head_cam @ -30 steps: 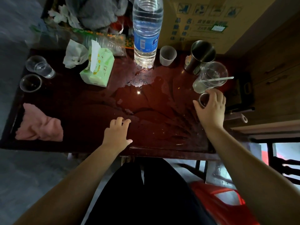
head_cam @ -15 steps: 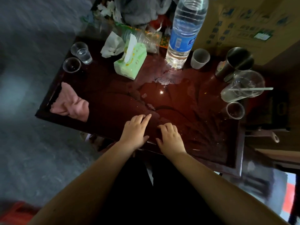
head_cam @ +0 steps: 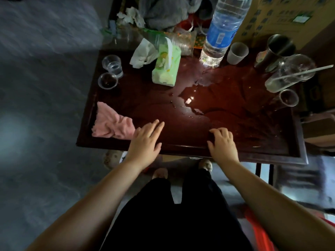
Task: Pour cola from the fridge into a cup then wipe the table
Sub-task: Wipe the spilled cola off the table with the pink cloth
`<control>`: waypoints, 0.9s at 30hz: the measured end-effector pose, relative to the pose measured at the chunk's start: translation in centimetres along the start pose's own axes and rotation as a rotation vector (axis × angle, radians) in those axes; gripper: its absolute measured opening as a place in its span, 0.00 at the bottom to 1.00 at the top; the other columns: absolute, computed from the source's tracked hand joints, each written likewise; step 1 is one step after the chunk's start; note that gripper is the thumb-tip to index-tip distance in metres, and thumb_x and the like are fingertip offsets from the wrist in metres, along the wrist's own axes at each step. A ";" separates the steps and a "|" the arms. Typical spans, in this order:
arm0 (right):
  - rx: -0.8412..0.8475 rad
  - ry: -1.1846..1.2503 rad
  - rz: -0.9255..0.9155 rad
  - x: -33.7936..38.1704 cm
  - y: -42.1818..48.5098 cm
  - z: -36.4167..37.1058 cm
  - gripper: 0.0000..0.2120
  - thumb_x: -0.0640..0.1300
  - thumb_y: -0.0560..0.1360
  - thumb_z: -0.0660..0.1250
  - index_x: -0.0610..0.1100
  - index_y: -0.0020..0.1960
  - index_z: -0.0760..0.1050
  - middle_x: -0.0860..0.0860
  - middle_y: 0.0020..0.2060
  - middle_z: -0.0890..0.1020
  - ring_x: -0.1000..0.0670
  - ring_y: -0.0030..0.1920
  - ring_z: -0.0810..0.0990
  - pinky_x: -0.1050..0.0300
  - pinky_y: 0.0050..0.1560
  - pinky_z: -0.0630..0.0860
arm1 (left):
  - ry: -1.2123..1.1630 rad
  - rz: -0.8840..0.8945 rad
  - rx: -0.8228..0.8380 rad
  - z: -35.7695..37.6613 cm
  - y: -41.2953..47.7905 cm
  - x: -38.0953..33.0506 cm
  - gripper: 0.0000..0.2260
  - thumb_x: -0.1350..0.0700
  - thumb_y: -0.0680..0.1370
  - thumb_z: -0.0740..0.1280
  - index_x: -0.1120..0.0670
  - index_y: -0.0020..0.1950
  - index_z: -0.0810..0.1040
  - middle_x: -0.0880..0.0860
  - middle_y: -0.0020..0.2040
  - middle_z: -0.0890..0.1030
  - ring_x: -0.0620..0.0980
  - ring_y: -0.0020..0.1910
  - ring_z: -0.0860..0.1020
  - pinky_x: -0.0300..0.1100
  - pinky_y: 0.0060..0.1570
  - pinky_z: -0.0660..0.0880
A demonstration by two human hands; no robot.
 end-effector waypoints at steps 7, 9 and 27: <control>-0.011 0.070 0.175 1.4 -2.1 1.5 0.23 0.46 0.79 0.59 0.41 0.72 0.63 0.40 0.72 0.62 0.40 0.72 0.58 0.45 0.69 0.65 | 0.035 -0.402 0.010 -0.8 -3.0 11.4 0.32 0.48 0.78 0.65 0.55 0.78 0.56 0.62 0.78 0.53 0.69 0.74 0.55 0.67 0.68 0.56; -0.026 0.093 0.184 1.6 -2.5 1.6 0.22 0.45 0.80 0.58 0.40 0.72 0.62 0.40 0.73 0.60 0.41 0.73 0.57 0.47 0.72 0.59 | 0.001 -0.478 0.051 0.0 -3.3 13.6 0.33 0.46 0.79 0.61 0.54 0.79 0.49 0.62 0.78 0.49 0.66 0.76 0.47 0.66 0.71 0.50; -0.014 0.064 0.196 1.3 -2.2 2.2 0.23 0.44 0.80 0.57 0.40 0.73 0.61 0.40 0.75 0.58 0.42 0.75 0.54 0.49 0.74 0.54 | -0.102 -0.189 0.199 4.2 1.9 5.5 0.28 0.47 0.78 0.60 0.49 0.76 0.57 0.56 0.79 0.47 0.60 0.77 0.41 0.63 0.71 0.42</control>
Point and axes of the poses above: each hand's wrist, its own y-axis towards the middle knuckle, its own z-axis out of the palm, x = y × z, the point moved 10 cm from there along y, towards the middle knuckle
